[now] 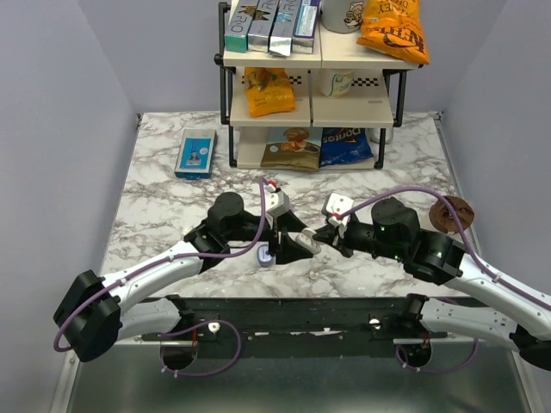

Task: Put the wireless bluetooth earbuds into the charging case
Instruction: Adjust the charging case.

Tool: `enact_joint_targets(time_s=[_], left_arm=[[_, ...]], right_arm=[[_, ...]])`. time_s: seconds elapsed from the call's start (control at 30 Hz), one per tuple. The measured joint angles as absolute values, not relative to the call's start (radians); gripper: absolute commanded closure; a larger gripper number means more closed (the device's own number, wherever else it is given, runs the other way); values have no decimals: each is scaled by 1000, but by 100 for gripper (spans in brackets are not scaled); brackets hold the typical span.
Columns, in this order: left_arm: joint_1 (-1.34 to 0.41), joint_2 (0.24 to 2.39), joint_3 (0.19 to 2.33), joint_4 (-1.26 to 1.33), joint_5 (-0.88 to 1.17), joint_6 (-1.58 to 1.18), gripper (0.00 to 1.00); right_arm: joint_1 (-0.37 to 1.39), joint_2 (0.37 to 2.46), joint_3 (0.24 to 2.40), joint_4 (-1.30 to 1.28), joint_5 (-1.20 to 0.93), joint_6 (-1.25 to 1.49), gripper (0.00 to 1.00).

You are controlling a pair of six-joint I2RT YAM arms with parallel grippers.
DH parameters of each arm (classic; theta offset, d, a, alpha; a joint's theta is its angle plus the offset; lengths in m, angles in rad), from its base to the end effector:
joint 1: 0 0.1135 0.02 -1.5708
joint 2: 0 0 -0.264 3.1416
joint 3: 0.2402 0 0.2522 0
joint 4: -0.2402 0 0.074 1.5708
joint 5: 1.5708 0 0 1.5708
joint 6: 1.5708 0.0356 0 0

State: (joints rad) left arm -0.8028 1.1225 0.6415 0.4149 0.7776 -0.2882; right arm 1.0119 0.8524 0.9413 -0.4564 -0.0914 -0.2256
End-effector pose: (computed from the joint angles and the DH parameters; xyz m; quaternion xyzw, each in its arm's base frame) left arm 0.1555 -0.1969 0.2847 0.4224 0.5874 -0.5647 0.3970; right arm 0.0964 0.1603 0.3544 -0.4987 0.6559 0.2514 0.5078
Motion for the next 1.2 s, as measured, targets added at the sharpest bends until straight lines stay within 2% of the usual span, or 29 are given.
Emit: enact_joint_targets(time_s=[0.13, 0.27, 0.33, 0.37, 0.43, 0.47, 0.63, 0.67, 0.73, 0.77, 0.8, 0.83, 0.93, 0.97, 1.03, 1.07, 1.2], left_arm=[[-803, 1123, 641, 434, 778, -303, 23], [-803, 1128, 642, 448, 782, -313, 36], [-803, 1130, 642, 450, 789, -316, 37], [-803, 1131, 642, 453, 793, -319, 43], [-803, 1132, 642, 456, 798, -323, 47], [-803, 1132, 642, 458, 802, -322, 54], [-807, 1132, 642, 469, 821, -327, 73], [-808, 1132, 642, 472, 823, -327, 82], [-807, 1132, 642, 477, 825, -327, 90], [-807, 1132, 641, 478, 825, -325, 99], [-807, 1132, 641, 480, 824, -324, 100], [-807, 1132, 639, 483, 824, -324, 100], [-809, 1129, 627, 501, 822, -321, 100], [-810, 1127, 622, 508, 818, -319, 100], [-813, 1121, 616, 515, 810, -316, 100], [-813, 1118, 612, 515, 802, -314, 100], [-810, 1117, 605, 513, 773, -310, 100]], right_arm=[[1014, 852, 939, -456, -91, -226, 99], [1015, 852, 939, -456, -91, -226, 99], [1015, 852, 939, -456, -89, -226, 99], [1015, 852, 939, -456, -87, -226, 99], [1015, 852, 939, -455, -86, -226, 99], [1015, 852, 939, -454, -84, -226, 99], [1014, 852, 937, -450, -73, -229, 99], [1015, 852, 937, -449, -73, -229, 99], [1014, 852, 937, -447, -73, -229, 99], [1015, 852, 937, -446, -73, -229, 99], [1014, 852, 937, -446, -73, -228, 99], [1015, 852, 937, -446, -73, -228, 96], [1015, 851, 937, -447, -75, -220, 82], [1015, 851, 937, -447, -77, -215, 71], [1015, 850, 937, -447, -82, -203, 62], [1015, 847, 937, -445, -84, -198, 53], [1015, 822, 937, -441, -83, -176, 45]])
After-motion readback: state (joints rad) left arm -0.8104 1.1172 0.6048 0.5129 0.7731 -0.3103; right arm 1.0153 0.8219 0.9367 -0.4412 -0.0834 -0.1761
